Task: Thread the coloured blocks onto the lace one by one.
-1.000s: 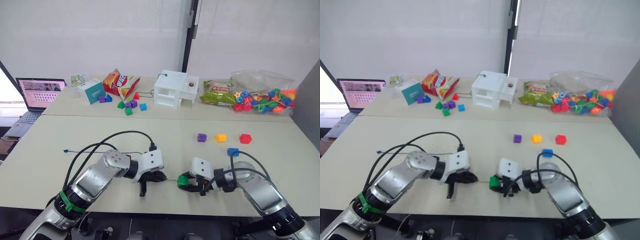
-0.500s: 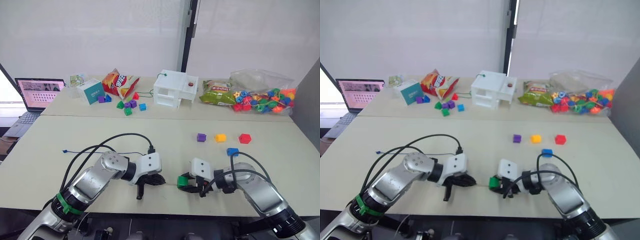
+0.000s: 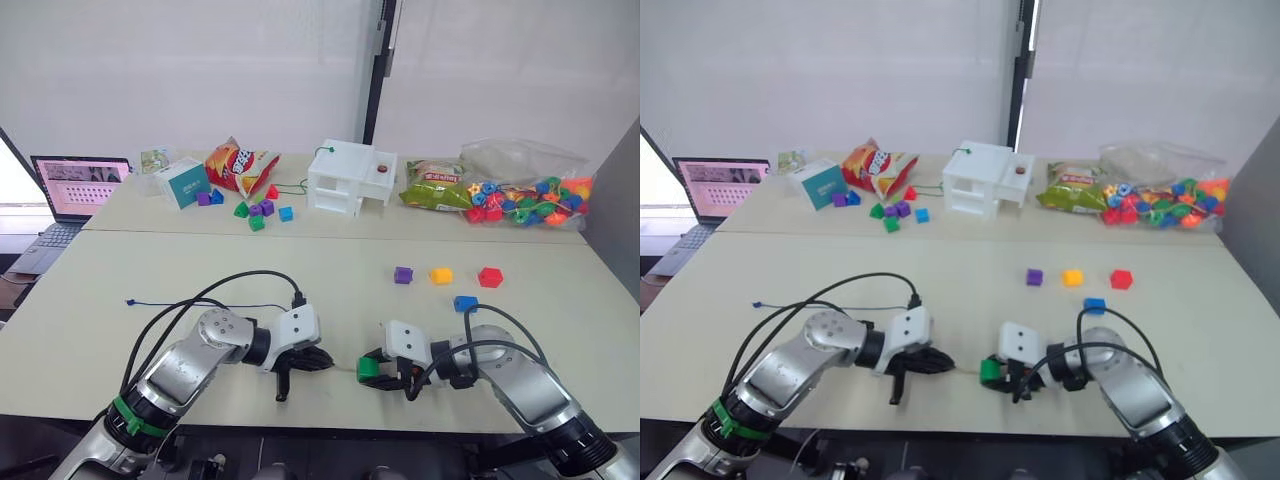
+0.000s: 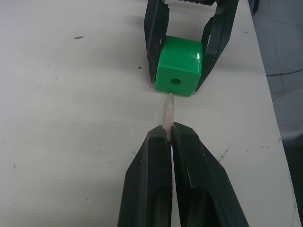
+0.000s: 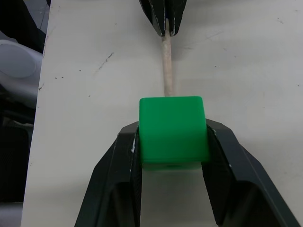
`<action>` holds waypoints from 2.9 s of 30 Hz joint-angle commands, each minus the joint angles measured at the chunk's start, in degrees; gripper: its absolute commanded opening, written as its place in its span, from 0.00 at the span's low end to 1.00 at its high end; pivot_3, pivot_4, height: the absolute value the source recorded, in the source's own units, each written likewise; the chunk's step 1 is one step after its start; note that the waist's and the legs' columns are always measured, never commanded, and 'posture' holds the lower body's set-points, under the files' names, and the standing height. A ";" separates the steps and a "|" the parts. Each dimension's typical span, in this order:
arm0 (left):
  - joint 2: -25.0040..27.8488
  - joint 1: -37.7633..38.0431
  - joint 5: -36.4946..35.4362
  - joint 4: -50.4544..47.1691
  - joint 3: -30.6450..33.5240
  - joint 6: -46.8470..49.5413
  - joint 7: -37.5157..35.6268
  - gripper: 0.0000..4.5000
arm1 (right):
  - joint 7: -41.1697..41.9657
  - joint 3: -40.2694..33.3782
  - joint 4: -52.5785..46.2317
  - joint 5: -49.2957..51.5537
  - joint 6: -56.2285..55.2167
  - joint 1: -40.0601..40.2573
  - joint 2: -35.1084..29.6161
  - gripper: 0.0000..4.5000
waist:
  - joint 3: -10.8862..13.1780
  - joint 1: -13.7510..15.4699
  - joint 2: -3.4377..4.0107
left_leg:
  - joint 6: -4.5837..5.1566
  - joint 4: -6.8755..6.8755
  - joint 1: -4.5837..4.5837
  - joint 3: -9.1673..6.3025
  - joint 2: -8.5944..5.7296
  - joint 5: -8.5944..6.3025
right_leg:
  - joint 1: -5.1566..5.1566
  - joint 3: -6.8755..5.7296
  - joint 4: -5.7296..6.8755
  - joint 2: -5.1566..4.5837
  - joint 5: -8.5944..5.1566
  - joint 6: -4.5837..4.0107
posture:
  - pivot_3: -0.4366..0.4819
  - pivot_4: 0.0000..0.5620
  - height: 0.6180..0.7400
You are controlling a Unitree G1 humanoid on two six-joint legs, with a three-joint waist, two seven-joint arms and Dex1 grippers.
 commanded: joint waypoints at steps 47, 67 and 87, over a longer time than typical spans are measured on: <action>-7.48 -1.56 -2.46 4.53 -2.31 -2.71 0.06 0.00 | 1.67 -0.07 0.88 0.17 0.57 1.02 -1.05 0.26 | 0.00 0.55 0.00 | 0.00 0.03 0.03 -0.01 -0.06 0.00 | 0.06 -0.01 0.00 -0.06 0.01 0.01 | 0.48 0.27 1.00; -8.02 -2.62 0.10 8.60 -1.07 -8.16 -0.19 0.30 | 0.21 -0.72 -1.06 0.20 2.27 2.50 -1.32 0.26 | 0.00 0.67 0.00 | 0.01 0.10 0.01 -0.02 -0.07 0.00 | 0.06 -0.01 0.02 -0.07 0.01 0.02 | 0.48 0.27 1.00; -4.60 2.96 5.22 13.67 -1.21 -20.14 -1.65 0.18 | -0.98 -0.69 -1.03 0.38 2.52 2.66 -0.93 0.26 | -0.01 0.63 0.00 | 0.01 0.09 0.10 -0.03 -0.07 -0.01 | 0.13 -0.01 0.01 -0.10 0.02 0.02 | 0.48 0.27 1.00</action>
